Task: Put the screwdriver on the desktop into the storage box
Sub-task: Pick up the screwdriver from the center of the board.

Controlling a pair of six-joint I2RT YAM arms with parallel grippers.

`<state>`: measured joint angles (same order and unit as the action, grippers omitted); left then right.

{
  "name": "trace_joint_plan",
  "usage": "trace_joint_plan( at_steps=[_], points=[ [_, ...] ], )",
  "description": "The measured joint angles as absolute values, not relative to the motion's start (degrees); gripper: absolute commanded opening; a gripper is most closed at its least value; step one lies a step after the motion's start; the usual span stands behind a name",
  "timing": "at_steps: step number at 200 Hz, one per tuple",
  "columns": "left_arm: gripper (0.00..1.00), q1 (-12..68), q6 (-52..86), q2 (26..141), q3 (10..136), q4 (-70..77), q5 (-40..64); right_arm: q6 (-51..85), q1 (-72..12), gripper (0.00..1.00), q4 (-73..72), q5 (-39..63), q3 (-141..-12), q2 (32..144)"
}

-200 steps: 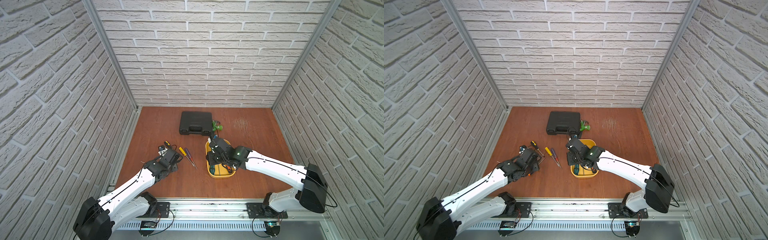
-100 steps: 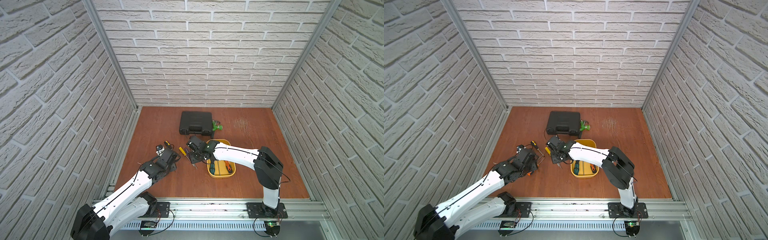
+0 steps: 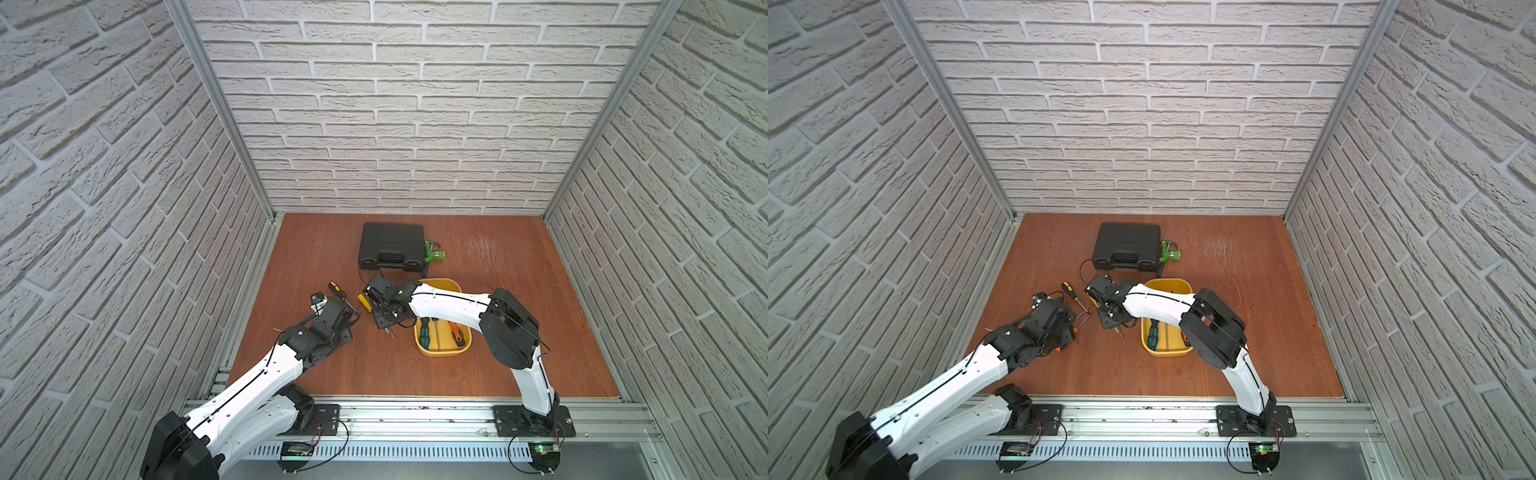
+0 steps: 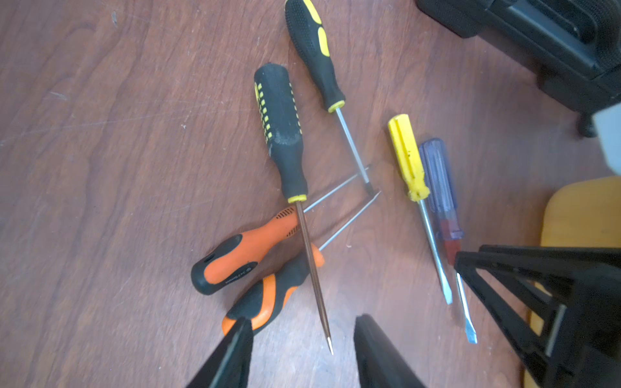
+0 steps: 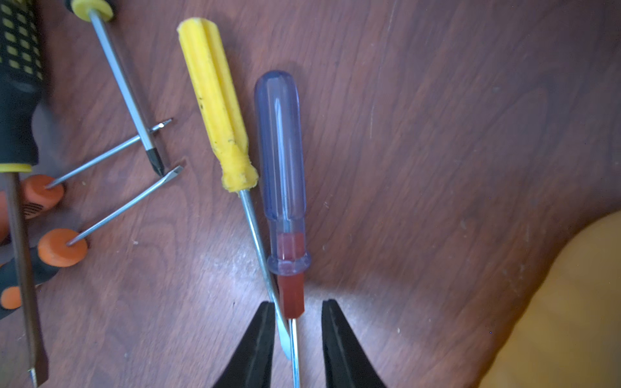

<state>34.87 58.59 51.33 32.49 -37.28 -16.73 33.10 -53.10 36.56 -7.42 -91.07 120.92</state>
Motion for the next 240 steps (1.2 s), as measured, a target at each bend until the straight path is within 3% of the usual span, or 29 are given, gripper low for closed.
trace_joint_plan(
  at_steps=[120, 190, 240],
  points=[
    [0.52, 34.7, 58.7, 51.3, 31.4, -36.4, -15.5, 32.1, -53.0, 0.25, 38.3, -8.3, -95.8, 126.1],
    [0.52, 34.7, 58.7, 51.3, 31.4, -36.1, -15.4, 32.1, -53.0, 0.03, 38.2, -8.4, -95.8, 126.2],
    [0.52, 34.7, 58.7, 51.3, 31.4, -35.9, -15.3, 32.3, -53.2, 0.03, 38.0, -8.3, -91.5, 122.4]
  ],
)
